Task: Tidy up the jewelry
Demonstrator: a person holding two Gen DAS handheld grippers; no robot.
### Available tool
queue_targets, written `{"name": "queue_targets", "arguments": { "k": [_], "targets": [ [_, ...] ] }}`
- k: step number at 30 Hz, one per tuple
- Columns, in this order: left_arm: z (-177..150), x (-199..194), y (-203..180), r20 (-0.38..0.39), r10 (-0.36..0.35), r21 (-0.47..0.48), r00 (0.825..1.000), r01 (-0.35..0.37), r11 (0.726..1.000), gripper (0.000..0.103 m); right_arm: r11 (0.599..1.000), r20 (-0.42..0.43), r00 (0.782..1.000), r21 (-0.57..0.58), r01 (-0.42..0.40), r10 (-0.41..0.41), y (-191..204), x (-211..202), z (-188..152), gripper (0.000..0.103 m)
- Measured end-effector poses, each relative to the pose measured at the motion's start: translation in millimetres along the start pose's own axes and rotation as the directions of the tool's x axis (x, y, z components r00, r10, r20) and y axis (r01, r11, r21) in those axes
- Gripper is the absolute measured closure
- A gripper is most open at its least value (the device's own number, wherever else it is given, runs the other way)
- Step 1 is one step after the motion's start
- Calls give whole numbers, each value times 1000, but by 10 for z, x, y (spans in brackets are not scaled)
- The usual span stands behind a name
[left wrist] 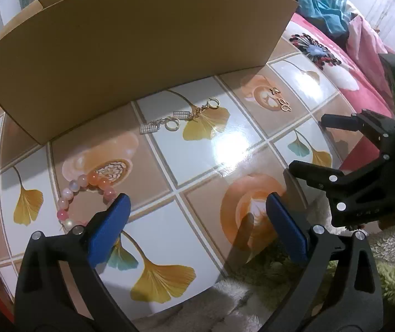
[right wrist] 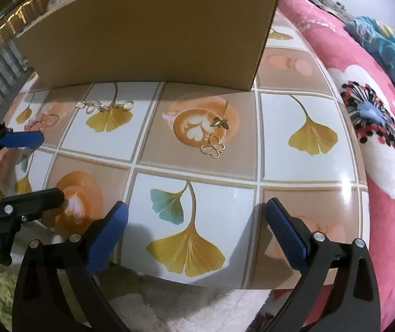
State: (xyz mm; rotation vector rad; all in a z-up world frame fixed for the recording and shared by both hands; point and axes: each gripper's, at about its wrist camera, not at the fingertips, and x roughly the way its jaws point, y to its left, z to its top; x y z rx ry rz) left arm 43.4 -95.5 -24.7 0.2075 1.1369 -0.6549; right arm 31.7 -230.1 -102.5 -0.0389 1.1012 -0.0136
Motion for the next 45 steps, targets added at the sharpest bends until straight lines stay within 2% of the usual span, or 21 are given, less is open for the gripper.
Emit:
{"name": "queue_targets", "arguments": {
  "k": [6,9,11,13,19,24,30,41,45],
  "targets": [
    [39,47,-76,-24,44,22,999,-44,999,8,999,-5,1000,35,-4,5,-17,19,19,6],
    [38,85,-150,-34,95,53,995,-93,994,8,983,-10,998,174,-61,64,-185,19,168,6],
    [30,120,-217,-40,139,82,990,-135,987,7,949,25,992,292,-123,122,-326,10,195,6],
    [43,120,-208,-45,137,70,990,-134,989,7,935,52,989,321,-150,141,-359,-1,162,6],
    [87,136,-173,-58,146,52,988,-143,988,7,937,84,990,322,-135,114,-316,-9,75,6],
    [118,173,-186,-75,153,54,985,-149,987,7,931,110,986,333,-152,122,-303,-36,6,6],
    [193,221,-209,-83,160,46,984,-156,987,7,902,185,967,363,-232,175,-399,-95,-102,6],
    [197,200,-187,-62,158,46,985,-155,987,7,928,160,977,322,-185,140,-317,-74,-68,5],
    [203,187,-184,-46,151,52,987,-148,988,7,952,131,982,259,-164,134,-258,-59,-19,6]
  ]
}}
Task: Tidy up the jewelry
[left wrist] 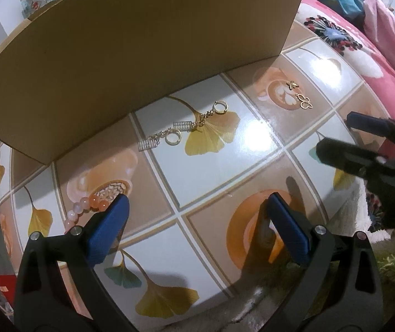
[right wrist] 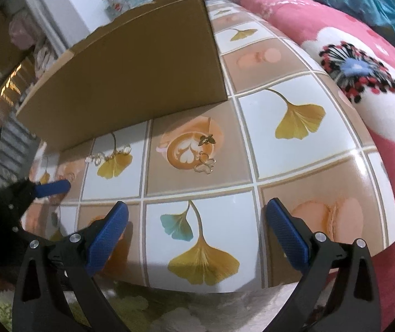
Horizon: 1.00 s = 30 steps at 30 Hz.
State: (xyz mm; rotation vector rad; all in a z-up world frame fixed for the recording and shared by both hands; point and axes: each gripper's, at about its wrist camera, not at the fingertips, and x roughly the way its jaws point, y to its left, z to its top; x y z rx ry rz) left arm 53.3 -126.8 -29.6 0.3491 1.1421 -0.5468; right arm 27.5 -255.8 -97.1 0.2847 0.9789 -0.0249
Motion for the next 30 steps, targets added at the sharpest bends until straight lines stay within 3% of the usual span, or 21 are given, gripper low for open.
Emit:
{"name": "queue_targets", "arguments": {
  "k": [3,5,7,10,16,22,24,30],
  "targets": [
    [-5,-31,47,23,-27,-14,999,28,1000,7,999,-10,1000,-29,-14,14,3,-2,46,6],
    [-4,-146,139,87,-46,-48,995,51,998,13,999,1,1000,-33,-26,26,-9,-18,95,8],
    [10,-241,218,138,-44,-62,989,53,997,28,998,10,999,-34,-51,51,-8,-27,144,13],
    [51,-319,322,184,-44,-67,982,57,996,43,993,22,994,-50,-107,108,52,-23,225,21],
    [138,-257,435,170,-52,-31,984,58,998,68,974,5,979,-106,-201,203,297,50,321,38],
    [165,-167,484,139,-34,10,990,33,999,83,969,-29,976,-120,-217,215,417,145,378,44],
    [175,-97,501,110,-40,14,993,39,999,84,968,-33,976,-124,-217,215,441,159,387,44],
    [187,-72,476,115,-31,61,993,24,998,85,968,-47,976,-125,-217,213,472,204,408,44]
  ]
}}
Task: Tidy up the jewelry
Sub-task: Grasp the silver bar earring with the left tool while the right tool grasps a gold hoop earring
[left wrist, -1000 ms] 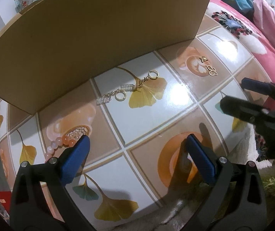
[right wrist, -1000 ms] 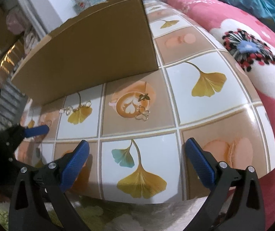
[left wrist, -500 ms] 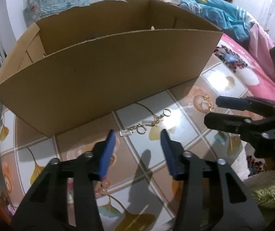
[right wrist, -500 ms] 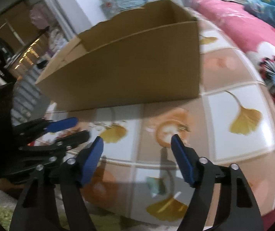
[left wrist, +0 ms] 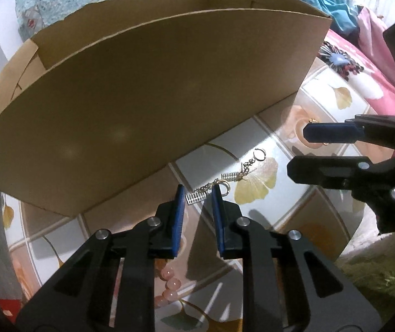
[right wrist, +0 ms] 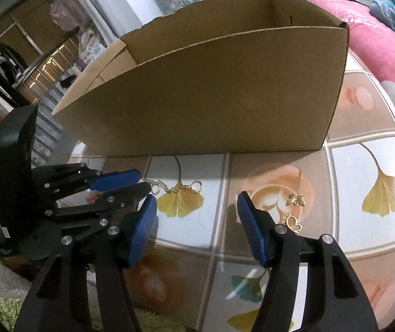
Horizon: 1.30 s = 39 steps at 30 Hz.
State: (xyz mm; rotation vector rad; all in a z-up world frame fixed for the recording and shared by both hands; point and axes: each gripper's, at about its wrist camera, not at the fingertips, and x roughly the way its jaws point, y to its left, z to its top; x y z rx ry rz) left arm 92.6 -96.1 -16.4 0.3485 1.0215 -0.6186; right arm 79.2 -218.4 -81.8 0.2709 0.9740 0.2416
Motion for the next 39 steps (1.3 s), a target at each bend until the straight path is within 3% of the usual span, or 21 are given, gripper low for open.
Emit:
{"name": "queue_targets", "arguments": {
  "k": [6,14,22,29,39],
  "targets": [
    [-3,3,-13,5,6,32,1000,-6,999,89,1000,5,1000,-3,7,-7,32,2,8,45],
    [-89,-160,86,31,-34,-17,999,35,999,89,1000,18,1000,-27,7,-7,72,-47,-17,45],
    [-180,-294,234,60,-30,-84,998,35,996,90,994,-7,999,-100,-35,35,240,40,9,60],
    [-224,-275,270,75,-50,-109,996,58,992,89,981,12,994,-163,105,-104,213,118,118,72],
    [-249,-272,328,76,-71,-113,995,80,990,89,962,-44,989,-245,124,-138,248,324,146,84]
  ]
}}
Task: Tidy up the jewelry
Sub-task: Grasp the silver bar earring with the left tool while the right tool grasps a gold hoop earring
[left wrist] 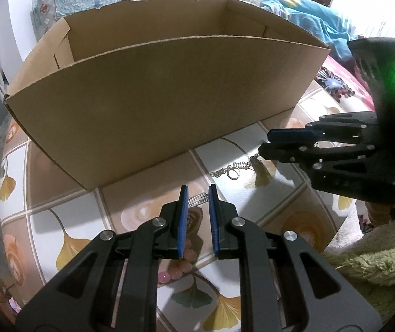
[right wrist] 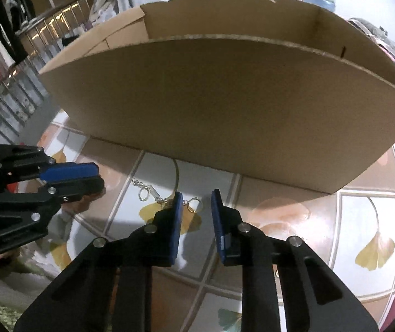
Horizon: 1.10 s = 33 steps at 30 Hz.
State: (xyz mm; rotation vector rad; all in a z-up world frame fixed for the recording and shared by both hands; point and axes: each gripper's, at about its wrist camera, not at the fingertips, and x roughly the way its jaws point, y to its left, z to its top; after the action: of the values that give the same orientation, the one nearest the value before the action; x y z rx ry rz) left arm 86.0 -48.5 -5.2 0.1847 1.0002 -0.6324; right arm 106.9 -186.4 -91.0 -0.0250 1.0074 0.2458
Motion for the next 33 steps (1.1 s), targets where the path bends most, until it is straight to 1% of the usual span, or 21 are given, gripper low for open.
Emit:
{"name": "queue_targets", "arguments": {
  "k": [4,6,9,11,17,23,25,26,27,29,33],
  "targets": [
    [0,1,12,-4,-2,-1,1000,2,1000,89,1000,-4,1000,-18,3,-3,-11,9,0,86],
    [0,3,15,-4,-2,-1,1000,2,1000,90,1000,-7,1000,-29,6,-6,-13,11,0,93],
    [2,6,16,-4,-4,2,1000,4,1000,89,1000,-9,1000,-24,-9,8,-34,12,-3,93],
    [-1,1,16,-4,-3,4,1000,3,1000,90,1000,-5,1000,-9,-19,19,-62,3,-7,99],
    [-16,-37,8,2,5,6,1000,-5,1000,89,999,4,1000,19,-29,29,-87,-79,-45,99],
    [-44,-57,-39,5,5,13,1000,-5,1000,90,1000,14,1000,5,-25,25,-58,-168,-80,98],
    [-50,-62,-51,5,3,15,1000,-3,1000,89,1000,8,1000,-3,-17,17,-55,-180,-95,97],
    [-52,-63,-53,4,3,16,1000,-3,1000,89,1000,5,1000,-10,-7,7,-32,-157,-75,92],
    [-53,-63,-55,3,3,16,1000,-3,1000,89,1000,5,1000,-12,-1,1,-30,-155,-69,85],
    [-54,-60,-52,2,4,14,1000,-4,1000,89,999,10,1000,-30,14,-14,-2,-150,-55,78],
    [-52,-48,-47,0,3,10,1000,-3,1000,89,997,6,1000,-69,29,-29,36,-99,-40,77]
  ]
}}
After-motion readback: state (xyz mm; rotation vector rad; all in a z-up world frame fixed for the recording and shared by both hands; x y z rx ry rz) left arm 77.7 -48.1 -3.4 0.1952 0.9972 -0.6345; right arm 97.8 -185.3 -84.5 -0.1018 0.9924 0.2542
